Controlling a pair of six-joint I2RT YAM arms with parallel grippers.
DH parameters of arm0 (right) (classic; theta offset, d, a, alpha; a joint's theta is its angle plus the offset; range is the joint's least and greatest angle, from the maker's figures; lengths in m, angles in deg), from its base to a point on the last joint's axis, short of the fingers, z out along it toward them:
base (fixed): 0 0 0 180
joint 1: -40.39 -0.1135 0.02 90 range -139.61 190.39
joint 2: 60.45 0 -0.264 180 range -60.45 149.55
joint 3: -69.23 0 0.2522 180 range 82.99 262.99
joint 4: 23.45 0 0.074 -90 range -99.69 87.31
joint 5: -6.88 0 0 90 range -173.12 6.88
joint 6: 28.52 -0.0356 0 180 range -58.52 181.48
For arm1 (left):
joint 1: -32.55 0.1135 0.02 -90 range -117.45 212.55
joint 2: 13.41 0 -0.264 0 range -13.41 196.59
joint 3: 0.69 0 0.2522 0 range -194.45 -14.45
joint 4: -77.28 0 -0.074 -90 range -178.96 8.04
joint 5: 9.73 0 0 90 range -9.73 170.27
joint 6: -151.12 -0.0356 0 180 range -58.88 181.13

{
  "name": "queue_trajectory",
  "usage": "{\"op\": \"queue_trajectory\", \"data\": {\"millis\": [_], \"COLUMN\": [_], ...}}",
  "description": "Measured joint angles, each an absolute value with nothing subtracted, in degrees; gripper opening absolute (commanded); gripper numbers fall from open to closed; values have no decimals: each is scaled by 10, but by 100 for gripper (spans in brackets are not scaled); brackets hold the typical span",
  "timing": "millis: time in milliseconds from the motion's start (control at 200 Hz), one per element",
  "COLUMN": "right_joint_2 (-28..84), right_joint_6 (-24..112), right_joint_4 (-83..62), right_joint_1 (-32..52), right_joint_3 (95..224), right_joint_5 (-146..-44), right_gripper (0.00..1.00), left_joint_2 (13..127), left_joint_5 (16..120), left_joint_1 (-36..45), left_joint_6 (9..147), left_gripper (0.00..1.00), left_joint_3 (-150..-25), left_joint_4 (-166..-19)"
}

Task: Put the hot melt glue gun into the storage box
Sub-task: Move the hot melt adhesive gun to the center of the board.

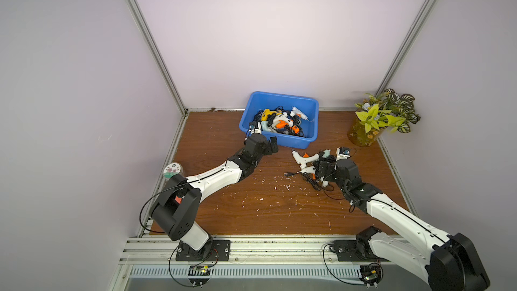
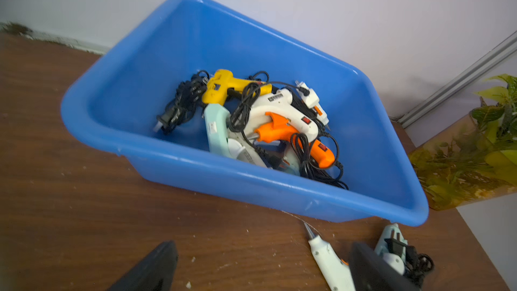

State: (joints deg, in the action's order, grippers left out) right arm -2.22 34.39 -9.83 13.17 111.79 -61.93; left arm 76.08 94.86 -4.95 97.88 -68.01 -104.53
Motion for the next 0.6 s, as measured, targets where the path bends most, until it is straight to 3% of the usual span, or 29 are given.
{"op": "queue_trajectory", "data": {"millis": [600], "right_joint_2": [-61], "right_joint_6": [340], "right_joint_4": [-88], "right_joint_1": [139], "right_joint_3": [1094], "right_joint_5": [-573], "right_gripper": [99], "left_joint_2": [889], "left_joint_5": [909], "left_joint_1": [-125], "left_joint_6": [1058], "left_gripper": [97], "left_joint_3": [-690], "left_joint_4": [-1082]}}
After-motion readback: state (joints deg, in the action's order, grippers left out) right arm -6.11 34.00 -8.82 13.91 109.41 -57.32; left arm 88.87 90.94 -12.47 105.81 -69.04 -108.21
